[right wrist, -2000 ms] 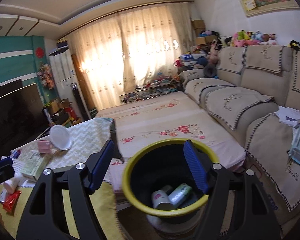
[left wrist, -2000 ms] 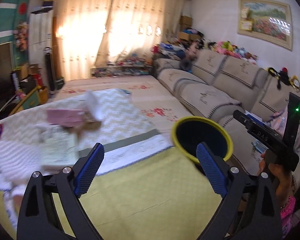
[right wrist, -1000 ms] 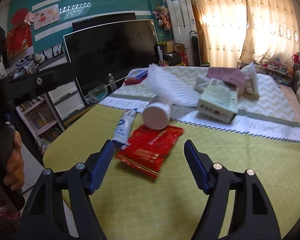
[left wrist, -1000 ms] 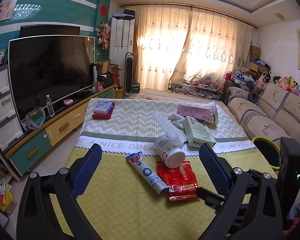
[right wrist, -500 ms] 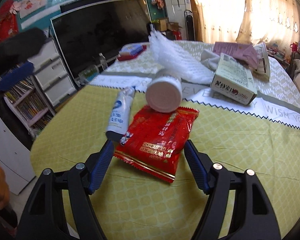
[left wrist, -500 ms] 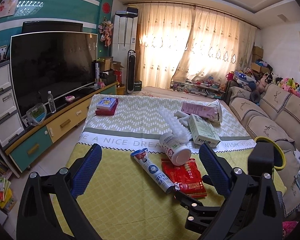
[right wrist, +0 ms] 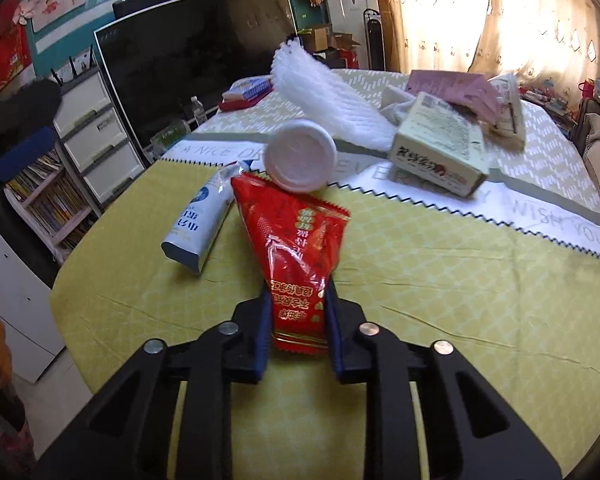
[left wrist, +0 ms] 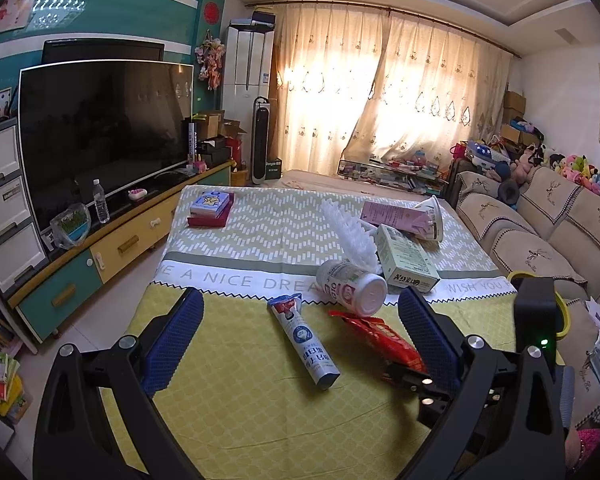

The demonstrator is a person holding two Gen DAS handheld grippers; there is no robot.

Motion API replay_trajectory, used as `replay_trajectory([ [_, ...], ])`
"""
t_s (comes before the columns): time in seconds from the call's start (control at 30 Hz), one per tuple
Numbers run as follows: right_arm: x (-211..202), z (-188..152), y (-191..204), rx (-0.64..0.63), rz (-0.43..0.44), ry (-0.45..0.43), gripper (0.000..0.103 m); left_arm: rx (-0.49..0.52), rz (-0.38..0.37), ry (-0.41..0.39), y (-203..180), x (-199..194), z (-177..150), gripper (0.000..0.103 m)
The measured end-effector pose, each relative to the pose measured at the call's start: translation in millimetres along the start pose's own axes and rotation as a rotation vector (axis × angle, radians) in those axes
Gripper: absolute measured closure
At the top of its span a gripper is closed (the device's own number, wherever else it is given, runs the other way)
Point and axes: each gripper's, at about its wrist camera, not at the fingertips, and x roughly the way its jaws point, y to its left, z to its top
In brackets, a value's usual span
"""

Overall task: Collect trash
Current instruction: 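Grasp the red snack packet with the right gripper, then carry the red packet with the right gripper over the bin and release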

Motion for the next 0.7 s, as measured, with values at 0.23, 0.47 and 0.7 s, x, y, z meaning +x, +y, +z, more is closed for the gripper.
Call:
replay_trajectory([
  [0.23, -32.2, -13.2, -8.8, -0.030, 0.009, -0.078, 0.082, 0.017, -0.006, 0.005, -8.4, 3.3, 0.1, 0.007],
  [0.47, -54.0, -19.9, -24.1, -0.021, -0.031, -0.145, 0.082, 0.019, -0.024, 0.015, -17.6, 6.8, 0.5, 0.007],
  [0.7, -72.3, -13.9, -61.0, 0.030, -0.137, -0.207, 0.082, 0.040, -0.039, 0.022, -30.8, 11.9, 2.2, 0.007],
])
